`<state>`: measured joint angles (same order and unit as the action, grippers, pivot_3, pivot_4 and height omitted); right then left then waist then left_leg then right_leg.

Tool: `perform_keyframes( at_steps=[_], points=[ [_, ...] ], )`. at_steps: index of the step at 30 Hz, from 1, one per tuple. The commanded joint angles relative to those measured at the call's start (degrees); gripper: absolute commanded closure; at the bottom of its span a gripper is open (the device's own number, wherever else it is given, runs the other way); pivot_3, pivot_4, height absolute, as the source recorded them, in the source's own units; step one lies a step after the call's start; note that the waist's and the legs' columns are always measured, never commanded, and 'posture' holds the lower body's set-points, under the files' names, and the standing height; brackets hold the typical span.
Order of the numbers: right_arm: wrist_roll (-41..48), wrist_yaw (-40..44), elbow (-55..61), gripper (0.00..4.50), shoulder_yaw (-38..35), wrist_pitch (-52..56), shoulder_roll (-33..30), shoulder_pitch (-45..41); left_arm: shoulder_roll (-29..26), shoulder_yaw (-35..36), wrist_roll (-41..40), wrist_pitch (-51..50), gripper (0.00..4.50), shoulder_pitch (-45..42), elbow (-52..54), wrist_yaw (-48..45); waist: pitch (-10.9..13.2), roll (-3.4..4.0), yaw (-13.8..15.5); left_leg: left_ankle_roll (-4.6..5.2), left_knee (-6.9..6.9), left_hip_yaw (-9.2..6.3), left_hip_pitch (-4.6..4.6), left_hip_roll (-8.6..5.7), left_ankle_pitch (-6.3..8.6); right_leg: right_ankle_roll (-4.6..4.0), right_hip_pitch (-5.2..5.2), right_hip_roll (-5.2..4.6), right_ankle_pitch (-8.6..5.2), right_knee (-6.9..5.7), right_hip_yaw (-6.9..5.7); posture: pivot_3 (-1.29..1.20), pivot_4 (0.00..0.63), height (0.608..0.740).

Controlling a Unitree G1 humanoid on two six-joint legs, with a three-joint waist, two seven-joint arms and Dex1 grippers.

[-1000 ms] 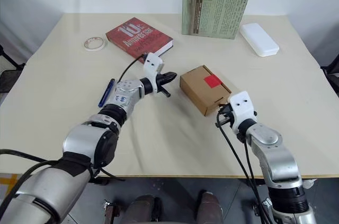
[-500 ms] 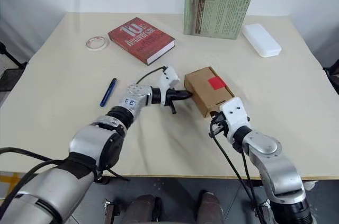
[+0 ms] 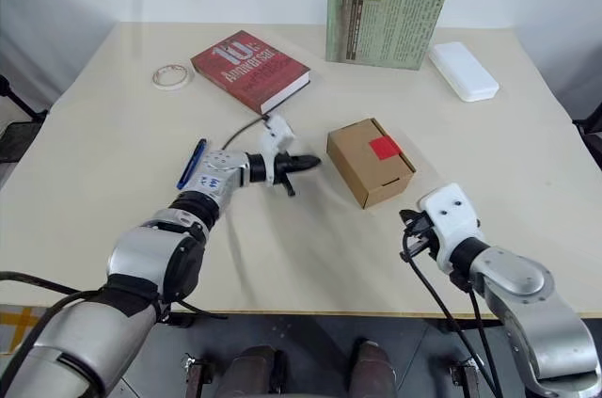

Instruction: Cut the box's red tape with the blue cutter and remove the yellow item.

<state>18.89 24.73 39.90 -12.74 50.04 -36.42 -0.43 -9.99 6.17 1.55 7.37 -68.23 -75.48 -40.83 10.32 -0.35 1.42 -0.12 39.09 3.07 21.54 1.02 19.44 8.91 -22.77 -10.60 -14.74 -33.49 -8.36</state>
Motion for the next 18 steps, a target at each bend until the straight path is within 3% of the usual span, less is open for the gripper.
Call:
perform_keyframes(
  at_steps=[1,5,10,18],
  points=[
    [-4.28,-6.14,-4.46,4.5,-1.92,-2.33,1.43,-5.41,1.33,1.55,-0.66,-0.38,4.47,-2.18,-0.21,8.23,0.0,0.0,-0.06,0.0,0.0,0.01,-0.01,0.0,0.0,0.0,0.0,0.0,0.0,0.0,0.0,0.0,0.15,0.74],
    [-8.28,-7.29,-15.69,4.5,0.47,-6.7,0.34,-12.35,2.98,1.36,-0.01,-0.37,4.47,-2.48,-0.5,9.38,0.0,0.0,0.1,0.0,0.02,0.04,-0.03,-0.03,-0.01,0.01,0.01,-0.02,0.0,-0.02,0.03,0.0,0.15,0.74],
    [-15.11,-4.26,-42.93,4.5,9.72,-16.17,-1.26,-28.3,5.25,0.4,0.54,-0.98,4.47,-2.49,-0.55,6.83,0.0,0.0,-1.04,0.0,-0.01,0.12,-0.05,-0.04,-0.01,0.02,0.0,-0.01,0.01,0.0,0.04,0.0,0.15,0.74],
    [-18.21,8.83,-76.88,4.5,16.65,-35.52,1.35,-49.73,7.02,-1.08,0.12,-3.83,4.47,-0.83,0.84,-2.49,0.0,0.01,-2.95,-0.02,-0.15,0.13,-0.07,-0.02,-0.03,0.07,-0.03,-0.01,0.04,-0.02,0.01,0.0,0.15,0.74]
  ],
)
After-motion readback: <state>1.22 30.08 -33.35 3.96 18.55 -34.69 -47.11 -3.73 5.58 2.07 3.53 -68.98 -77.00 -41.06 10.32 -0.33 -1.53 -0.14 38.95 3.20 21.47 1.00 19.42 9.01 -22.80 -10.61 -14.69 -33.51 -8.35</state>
